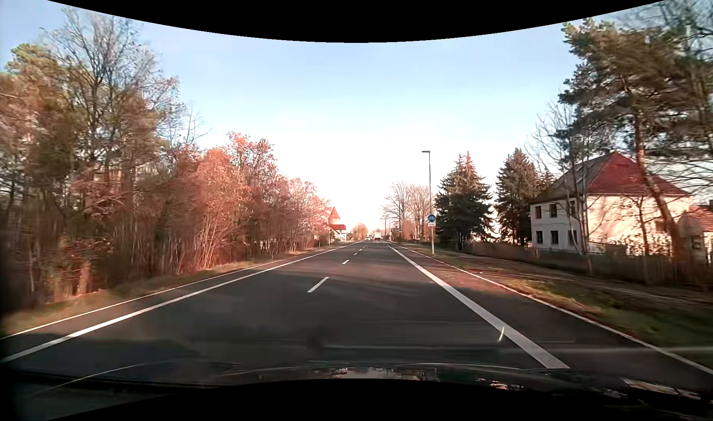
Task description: Follow the waypoints while adhering to traffic rules and regulations
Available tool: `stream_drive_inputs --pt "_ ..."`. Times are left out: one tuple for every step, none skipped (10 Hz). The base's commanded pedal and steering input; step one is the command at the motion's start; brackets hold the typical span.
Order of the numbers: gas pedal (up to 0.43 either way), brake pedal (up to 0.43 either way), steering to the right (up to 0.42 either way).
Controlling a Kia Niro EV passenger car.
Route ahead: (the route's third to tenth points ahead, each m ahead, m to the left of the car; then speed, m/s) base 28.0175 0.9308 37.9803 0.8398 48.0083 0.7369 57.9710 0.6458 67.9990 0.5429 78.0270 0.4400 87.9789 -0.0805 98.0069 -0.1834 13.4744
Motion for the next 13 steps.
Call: stream_drive_inputs --pt "0.11 0.0 -0.003" --pt "0.11 0.0 -0.003" --pt "0.11 0.0 -0.003" --pt "0.11 0.0 -0.002" --pt "0.11 0.0 0.0" --pt "0.11 0.0 0.002" --pt "0.11 0.0 0.002" --pt "0.11 0.0 0.002" --pt "0.11 0.0 0.002" --pt "0.11 0.0 0.002" --pt "0.11 0.0 0.002" --pt "0.11 0.0 0.002" --pt "0.11 0.0 0.002"
